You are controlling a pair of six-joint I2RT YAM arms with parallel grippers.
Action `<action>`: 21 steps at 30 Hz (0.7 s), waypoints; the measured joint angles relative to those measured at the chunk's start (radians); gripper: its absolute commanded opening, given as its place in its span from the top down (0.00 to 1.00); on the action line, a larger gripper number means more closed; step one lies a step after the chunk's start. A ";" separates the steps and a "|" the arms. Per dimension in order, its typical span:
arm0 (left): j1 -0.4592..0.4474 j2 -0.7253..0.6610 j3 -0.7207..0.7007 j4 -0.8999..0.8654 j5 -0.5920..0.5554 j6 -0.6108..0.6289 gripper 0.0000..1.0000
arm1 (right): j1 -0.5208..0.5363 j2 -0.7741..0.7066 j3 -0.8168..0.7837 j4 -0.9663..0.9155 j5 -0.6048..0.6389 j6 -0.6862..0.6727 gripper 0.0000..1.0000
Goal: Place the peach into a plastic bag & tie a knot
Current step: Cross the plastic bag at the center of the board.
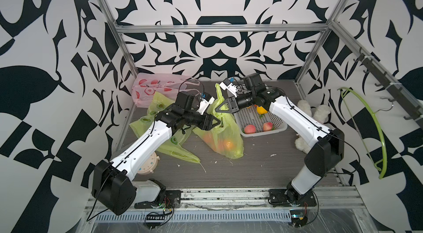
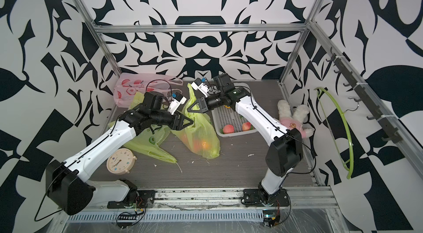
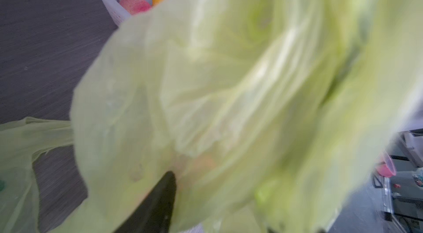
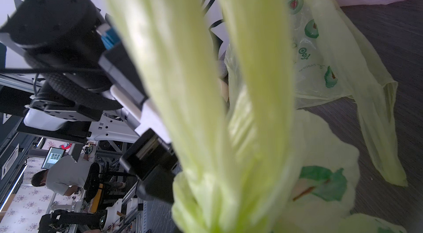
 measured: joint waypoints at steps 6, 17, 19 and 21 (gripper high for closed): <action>-0.005 -0.014 -0.030 0.060 -0.097 -0.034 1.00 | 0.000 0.000 -0.025 -0.003 0.000 -0.004 1.00; -0.005 -0.067 -0.043 0.077 -0.166 -0.078 1.00 | 0.000 -0.019 -0.040 -0.055 0.040 -0.087 0.93; -0.004 -0.077 -0.043 0.076 -0.180 -0.084 1.00 | 0.000 -0.027 -0.041 -0.066 0.045 -0.100 0.89; 0.008 -0.083 -0.043 0.070 -0.201 -0.088 1.00 | 0.000 -0.037 -0.045 -0.086 0.048 -0.109 0.87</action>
